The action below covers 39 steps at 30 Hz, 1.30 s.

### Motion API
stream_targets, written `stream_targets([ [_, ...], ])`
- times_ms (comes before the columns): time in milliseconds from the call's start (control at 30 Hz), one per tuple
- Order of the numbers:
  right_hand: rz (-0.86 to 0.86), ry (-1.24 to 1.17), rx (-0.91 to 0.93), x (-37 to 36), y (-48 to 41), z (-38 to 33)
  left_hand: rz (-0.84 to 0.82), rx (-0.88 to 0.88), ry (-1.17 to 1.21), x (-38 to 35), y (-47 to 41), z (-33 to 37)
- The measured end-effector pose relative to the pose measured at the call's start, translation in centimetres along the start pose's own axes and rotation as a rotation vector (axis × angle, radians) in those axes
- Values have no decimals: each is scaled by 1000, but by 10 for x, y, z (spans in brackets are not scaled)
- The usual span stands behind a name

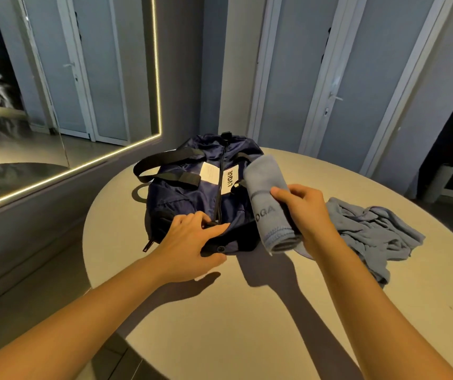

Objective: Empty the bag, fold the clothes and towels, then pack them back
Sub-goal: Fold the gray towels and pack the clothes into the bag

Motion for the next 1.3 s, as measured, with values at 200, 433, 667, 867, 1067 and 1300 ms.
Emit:
stream_targets([
  [200,-59,173,139,-19,-10,-27,-1,-13,175,23,53,21],
  [433,-320,647,-72,-11,10,-7,136,48,410,53,96,27],
  [667,-539,678,-104,-7,58,-23,60,261,188,105,31,31],
  [867,-557,675,-95,-6,67,-24,37,349,-62,67,-69,26],
  [1067,-516,569,-133,15,55,-28,-14,439,-104,28,-86,1],
  [1300,-235,688,126,13,-3,-9,208,582,358,32,-79,-26],
])
Point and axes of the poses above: each hand's wrist, its own y-axis away from the middle knuckle, its own x-axis out of the back of the hand, z = x × y, the point moved 3 cm from there along -y, towards the middle knuckle
